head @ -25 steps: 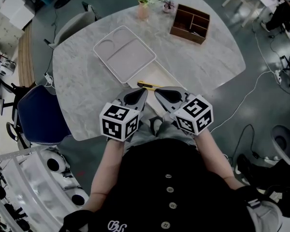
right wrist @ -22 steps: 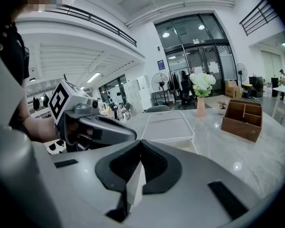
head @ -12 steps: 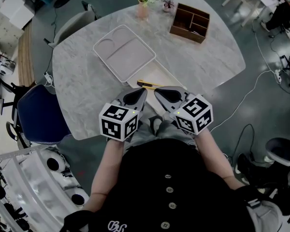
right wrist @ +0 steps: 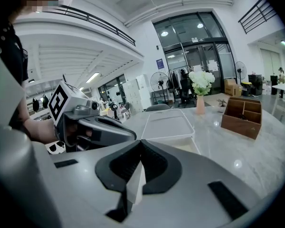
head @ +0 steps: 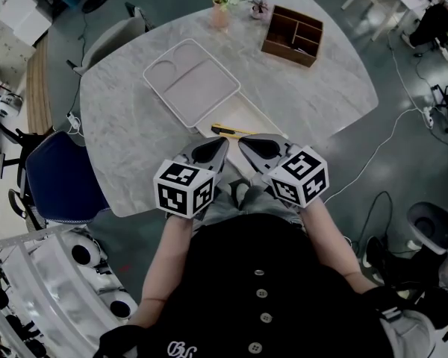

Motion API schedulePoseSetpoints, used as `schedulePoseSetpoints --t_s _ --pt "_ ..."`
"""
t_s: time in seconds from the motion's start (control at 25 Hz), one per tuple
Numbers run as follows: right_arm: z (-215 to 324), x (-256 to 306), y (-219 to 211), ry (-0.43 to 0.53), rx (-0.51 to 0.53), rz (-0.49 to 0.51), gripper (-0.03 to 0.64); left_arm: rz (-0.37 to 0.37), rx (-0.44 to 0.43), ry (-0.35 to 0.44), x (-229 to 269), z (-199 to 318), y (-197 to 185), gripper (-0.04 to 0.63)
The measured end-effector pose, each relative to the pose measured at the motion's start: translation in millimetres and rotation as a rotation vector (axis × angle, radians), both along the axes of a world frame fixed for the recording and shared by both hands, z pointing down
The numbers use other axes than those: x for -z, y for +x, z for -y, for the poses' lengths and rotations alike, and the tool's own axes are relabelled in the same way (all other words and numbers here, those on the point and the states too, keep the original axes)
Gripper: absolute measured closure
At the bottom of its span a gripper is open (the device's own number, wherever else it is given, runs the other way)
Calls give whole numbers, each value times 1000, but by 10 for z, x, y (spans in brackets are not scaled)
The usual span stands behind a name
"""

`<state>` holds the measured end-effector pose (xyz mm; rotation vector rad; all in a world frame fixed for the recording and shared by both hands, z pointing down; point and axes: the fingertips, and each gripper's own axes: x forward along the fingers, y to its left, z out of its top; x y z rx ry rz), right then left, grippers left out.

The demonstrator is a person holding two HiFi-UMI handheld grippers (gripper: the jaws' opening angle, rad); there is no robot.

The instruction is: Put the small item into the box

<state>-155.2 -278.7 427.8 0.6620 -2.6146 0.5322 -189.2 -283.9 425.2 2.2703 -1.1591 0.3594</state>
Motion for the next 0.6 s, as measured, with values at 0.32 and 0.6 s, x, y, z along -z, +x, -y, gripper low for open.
schedulePoseSetpoints --t_s 0.32,0.6 --pt "22 -4 -23 7 10 -11 614 -1 -2 0 -25 -10 -1 578" --pt "-1 -69 -48 -13 22 -27 614 -5 7 -6 -37 0 -39 578"
